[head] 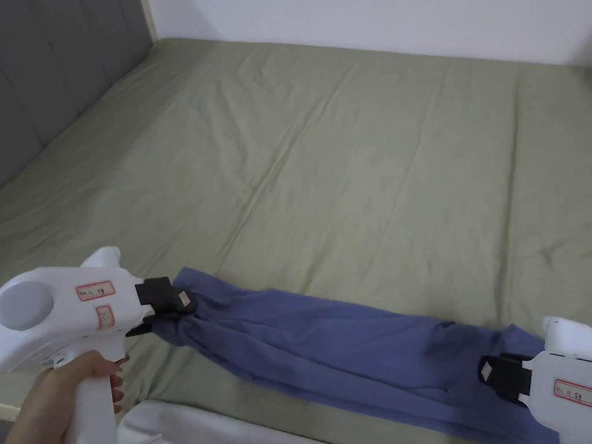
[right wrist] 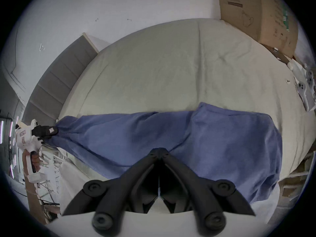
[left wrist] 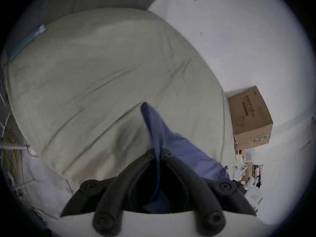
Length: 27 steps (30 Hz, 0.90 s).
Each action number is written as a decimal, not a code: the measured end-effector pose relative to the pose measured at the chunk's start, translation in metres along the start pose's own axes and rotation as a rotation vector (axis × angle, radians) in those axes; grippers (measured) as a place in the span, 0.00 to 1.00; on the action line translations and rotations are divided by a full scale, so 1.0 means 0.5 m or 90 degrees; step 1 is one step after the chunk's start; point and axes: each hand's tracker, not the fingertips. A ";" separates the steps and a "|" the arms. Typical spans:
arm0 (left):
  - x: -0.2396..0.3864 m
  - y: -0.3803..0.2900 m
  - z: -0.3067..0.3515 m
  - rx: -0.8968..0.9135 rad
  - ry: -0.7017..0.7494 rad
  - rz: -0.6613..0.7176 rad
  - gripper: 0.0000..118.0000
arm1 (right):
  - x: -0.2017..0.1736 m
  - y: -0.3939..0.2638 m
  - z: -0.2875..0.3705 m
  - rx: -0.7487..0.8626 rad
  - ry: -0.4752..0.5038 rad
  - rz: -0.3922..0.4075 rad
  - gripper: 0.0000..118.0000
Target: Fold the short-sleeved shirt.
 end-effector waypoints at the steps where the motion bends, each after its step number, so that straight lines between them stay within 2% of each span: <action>1: 0.025 0.001 0.004 0.004 -0.016 -0.021 0.04 | 0.004 -0.001 0.005 0.004 0.001 -0.003 0.00; 6: 0.203 -0.028 0.004 -0.005 -0.069 -0.202 0.04 | 0.022 -0.018 0.028 0.017 -0.001 -0.022 0.00; 11: 0.351 -0.114 -0.071 -0.058 -0.141 -0.368 0.04 | 0.072 -0.029 0.040 0.026 -0.006 -0.056 0.00; 14: 0.411 -0.192 -0.142 -0.123 -0.155 -0.436 0.04 | 0.089 -0.029 0.054 0.029 -0.013 -0.070 0.00; 18: 0.437 -0.289 -0.240 -0.208 -0.187 -0.446 0.05 | 0.133 -0.040 0.065 0.036 -0.025 -0.099 0.00; 19: 0.431 -0.305 -0.260 -0.228 -0.179 -0.454 0.08 | 0.140 -0.042 0.068 0.038 -0.028 -0.106 0.00; 20: 0.427 -0.318 -0.278 -0.245 -0.162 -0.446 0.17 | 0.146 -0.045 0.069 0.040 -0.031 -0.112 0.00; 21: 0.423 -0.326 -0.295 -0.265 -0.158 -0.442 0.34 | 0.151 -0.047 0.072 0.042 -0.033 -0.116 0.00; 22: 0.418 -0.327 -0.303 -0.283 -0.151 -0.437 0.63 | 0.154 -0.049 0.078 0.044 -0.038 -0.119 0.00; 23: 0.414 -0.323 -0.303 -0.279 -0.144 -0.423 0.81 | 0.155 -0.051 0.086 0.049 -0.039 -0.116 0.00; 24: 0.407 -0.311 -0.292 -0.267 -0.152 -0.401 0.88 | 0.154 -0.054 0.091 0.053 -0.041 -0.114 0.00; 27: 0.384 -0.260 -0.249 -0.230 -0.212 -0.306 0.86 | 0.153 -0.053 0.094 0.059 -0.045 -0.107 0.00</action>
